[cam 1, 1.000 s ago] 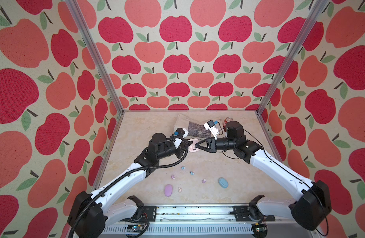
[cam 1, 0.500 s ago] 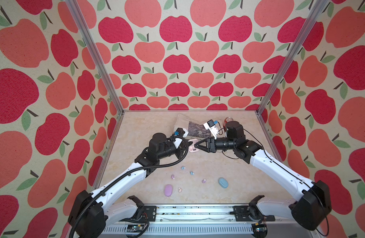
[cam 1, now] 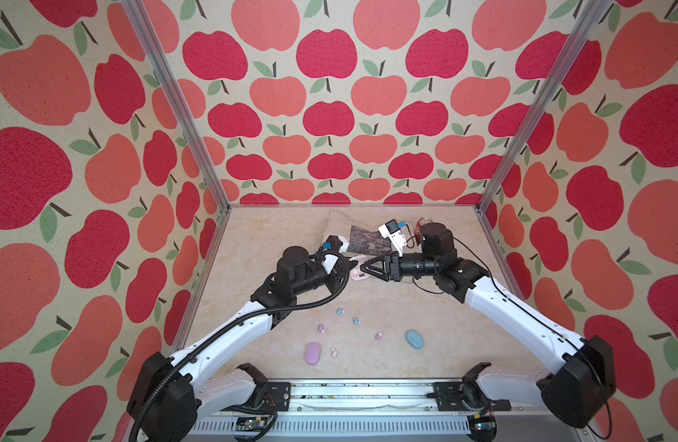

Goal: Insert wireless bluetooth earbuds into charging case
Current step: Insert the wireless bluetooth earbud into the charging case.

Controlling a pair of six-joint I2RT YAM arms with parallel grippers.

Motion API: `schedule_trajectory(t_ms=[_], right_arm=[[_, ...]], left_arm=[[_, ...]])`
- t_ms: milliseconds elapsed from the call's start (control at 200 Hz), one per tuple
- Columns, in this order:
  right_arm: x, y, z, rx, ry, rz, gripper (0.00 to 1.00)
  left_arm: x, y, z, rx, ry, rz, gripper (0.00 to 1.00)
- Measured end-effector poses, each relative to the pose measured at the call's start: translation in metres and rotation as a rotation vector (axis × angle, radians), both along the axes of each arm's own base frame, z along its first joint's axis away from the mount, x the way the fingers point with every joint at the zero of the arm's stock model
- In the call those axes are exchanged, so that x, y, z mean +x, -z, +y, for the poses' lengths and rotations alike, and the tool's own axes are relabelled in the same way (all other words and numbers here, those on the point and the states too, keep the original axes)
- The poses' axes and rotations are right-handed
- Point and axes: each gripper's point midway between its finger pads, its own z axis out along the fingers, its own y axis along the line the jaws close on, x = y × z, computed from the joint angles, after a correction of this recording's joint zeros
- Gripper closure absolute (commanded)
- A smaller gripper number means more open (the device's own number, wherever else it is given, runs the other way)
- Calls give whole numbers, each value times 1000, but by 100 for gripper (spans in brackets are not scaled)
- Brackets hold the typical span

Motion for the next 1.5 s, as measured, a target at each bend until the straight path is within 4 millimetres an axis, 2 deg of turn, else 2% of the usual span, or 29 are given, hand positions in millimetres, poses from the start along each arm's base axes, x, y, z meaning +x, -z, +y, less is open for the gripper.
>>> schedule_trajectory(t_ms=[180,585,996,1166,1361,1501], right_arm=[[1,-3,0,3,9,-10,44],[3,-5,-1,4,18,-18,43],[4,-5,-2,1,26,-21,49],[9,-5,-8,-21,76,-40,49],[26,-5,-19,-73,171,-95,47],[29,-5,-23,-93,197,-110,48]], left_arm=[[2,-1,0,-6,-7,-5,100],[4,-2,-2,-12,-7,-14,100],[4,-1,-1,-23,-7,-28,100],[5,-1,0,-29,-12,-30,100],[2,-2,-1,-33,1,-32,100],[4,-4,1,-39,-15,-29,100]])
